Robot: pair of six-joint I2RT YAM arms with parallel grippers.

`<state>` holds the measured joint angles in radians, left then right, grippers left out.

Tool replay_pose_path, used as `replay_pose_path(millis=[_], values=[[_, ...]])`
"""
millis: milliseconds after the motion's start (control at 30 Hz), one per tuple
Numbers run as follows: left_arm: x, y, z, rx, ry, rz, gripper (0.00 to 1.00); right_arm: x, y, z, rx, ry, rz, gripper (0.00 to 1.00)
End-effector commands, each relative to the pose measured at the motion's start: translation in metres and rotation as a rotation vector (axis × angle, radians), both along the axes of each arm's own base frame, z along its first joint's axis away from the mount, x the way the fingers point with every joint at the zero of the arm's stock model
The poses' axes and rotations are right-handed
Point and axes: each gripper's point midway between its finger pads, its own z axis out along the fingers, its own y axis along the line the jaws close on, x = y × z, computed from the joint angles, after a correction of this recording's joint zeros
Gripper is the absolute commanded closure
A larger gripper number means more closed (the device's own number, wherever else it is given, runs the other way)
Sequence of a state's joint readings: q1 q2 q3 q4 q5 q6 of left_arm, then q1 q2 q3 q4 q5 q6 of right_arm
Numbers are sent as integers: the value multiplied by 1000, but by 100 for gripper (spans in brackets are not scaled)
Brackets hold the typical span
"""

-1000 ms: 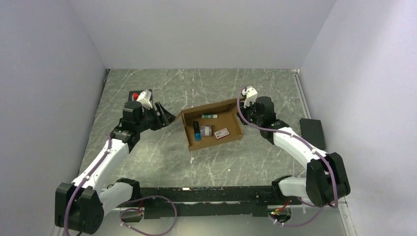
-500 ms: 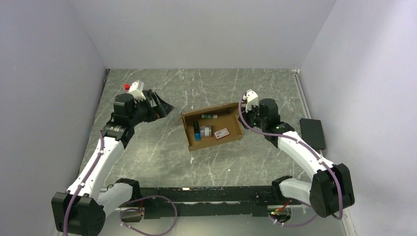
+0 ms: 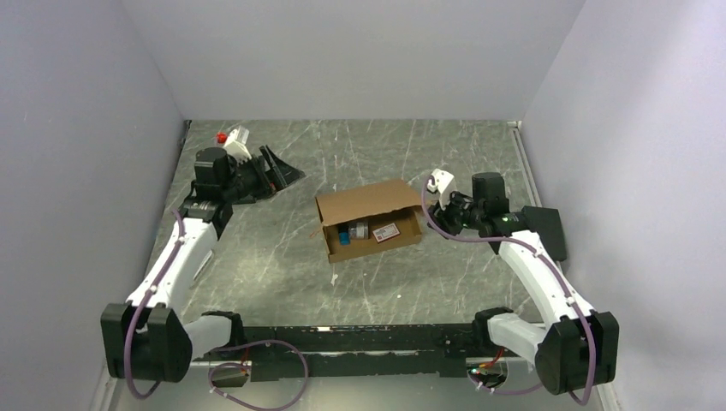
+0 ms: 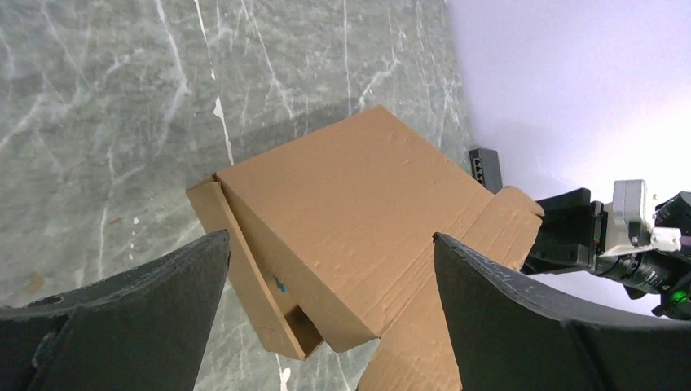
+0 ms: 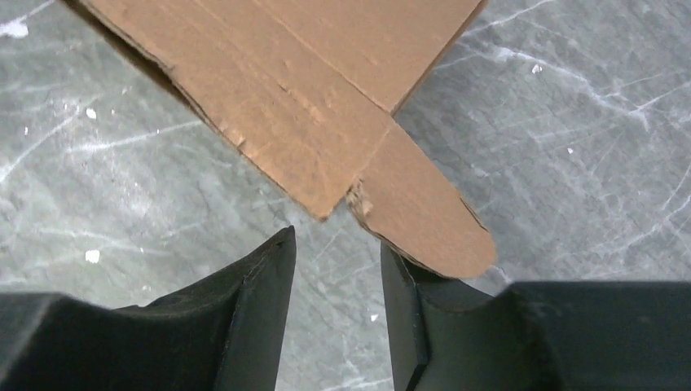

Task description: Fold the paper box

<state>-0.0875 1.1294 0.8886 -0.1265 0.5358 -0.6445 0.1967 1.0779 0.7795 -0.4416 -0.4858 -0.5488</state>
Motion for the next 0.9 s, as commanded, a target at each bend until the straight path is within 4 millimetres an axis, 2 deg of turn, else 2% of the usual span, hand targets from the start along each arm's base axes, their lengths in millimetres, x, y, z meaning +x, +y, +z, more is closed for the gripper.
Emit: replay_pose_path(millis=[0,233,400,500,633,767,867], values=[[14,-9,22,-102,-55,-58,1,-15,-2,18,-16,-49,138,52],[30,-7,8,-160,6,-70,1,-36,-7,25,18,-45,227,50],[31,-20,8,-174,23,-172,6,-50,0,28,47,-44,315,50],[26,-36,-3,-117,60,-238,12,-58,7,30,76,-46,369,49],[15,-66,-20,16,73,-326,22,-67,10,34,95,-53,429,49],[6,-92,-36,47,99,-423,47,-79,10,38,107,-54,471,49],[-1,-109,-52,66,140,-481,51,-82,7,39,106,-54,472,49]])
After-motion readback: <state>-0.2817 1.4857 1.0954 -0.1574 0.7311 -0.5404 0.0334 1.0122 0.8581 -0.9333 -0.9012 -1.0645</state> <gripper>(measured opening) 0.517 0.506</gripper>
